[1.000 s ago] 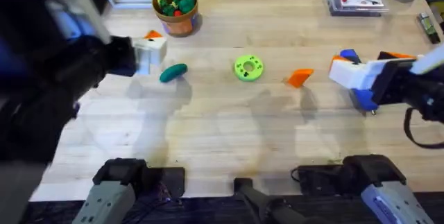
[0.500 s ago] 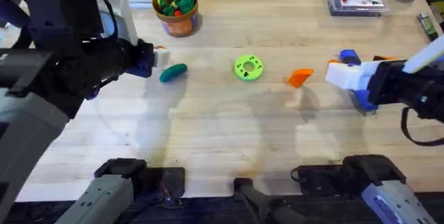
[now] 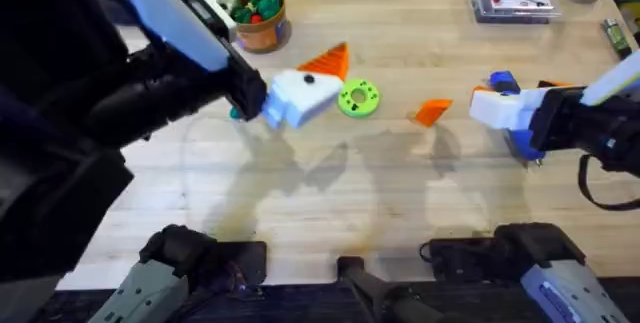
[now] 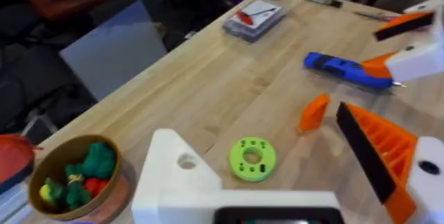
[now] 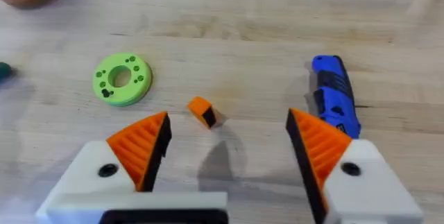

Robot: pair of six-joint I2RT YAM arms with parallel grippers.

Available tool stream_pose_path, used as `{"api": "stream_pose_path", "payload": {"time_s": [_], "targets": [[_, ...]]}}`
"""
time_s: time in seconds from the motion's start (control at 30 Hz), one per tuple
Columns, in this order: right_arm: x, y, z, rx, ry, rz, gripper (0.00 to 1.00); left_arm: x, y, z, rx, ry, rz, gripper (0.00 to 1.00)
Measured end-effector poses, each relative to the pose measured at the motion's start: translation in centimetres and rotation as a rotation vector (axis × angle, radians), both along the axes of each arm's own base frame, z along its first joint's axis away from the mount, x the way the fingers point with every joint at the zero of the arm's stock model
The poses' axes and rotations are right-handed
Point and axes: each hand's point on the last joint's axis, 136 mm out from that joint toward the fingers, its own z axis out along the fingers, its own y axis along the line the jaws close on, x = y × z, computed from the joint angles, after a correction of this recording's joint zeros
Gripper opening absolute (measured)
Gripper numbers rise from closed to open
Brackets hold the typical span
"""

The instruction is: Pick up the gripper from the table and insert it into the empty holder that is missing its gripper. Then pick up a screw, insert it into the mounting hole, and use the screwdriver to tighten it. Finally, clean up the table by picking up the vegetable and placing it into the bucket.

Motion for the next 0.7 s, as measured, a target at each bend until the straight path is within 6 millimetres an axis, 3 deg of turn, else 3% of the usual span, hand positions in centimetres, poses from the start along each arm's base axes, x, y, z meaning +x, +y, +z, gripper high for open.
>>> {"api": "stream_pose_path", "payload": {"time_s": [0.13, 0.5, 0.7], "targets": [[0.0, 0.0, 0.0, 0.000, 0.000, 0.000, 0.994, -1.0, -0.6, -0.3, -0.003, 0.021, -0.050, 0.985], [0.0, 0.0, 0.0, 0.000, 0.000, 0.000, 0.994, -1.2, -0.7, -1.1, 0.007, 0.056, -0.054, 0.985], [0.0, 0.0, 0.0, 0.000, 0.000, 0.000, 0.994, -2.8, 0.0, -0.8, -0.021, -0.041, -0.048, 0.985]]}}
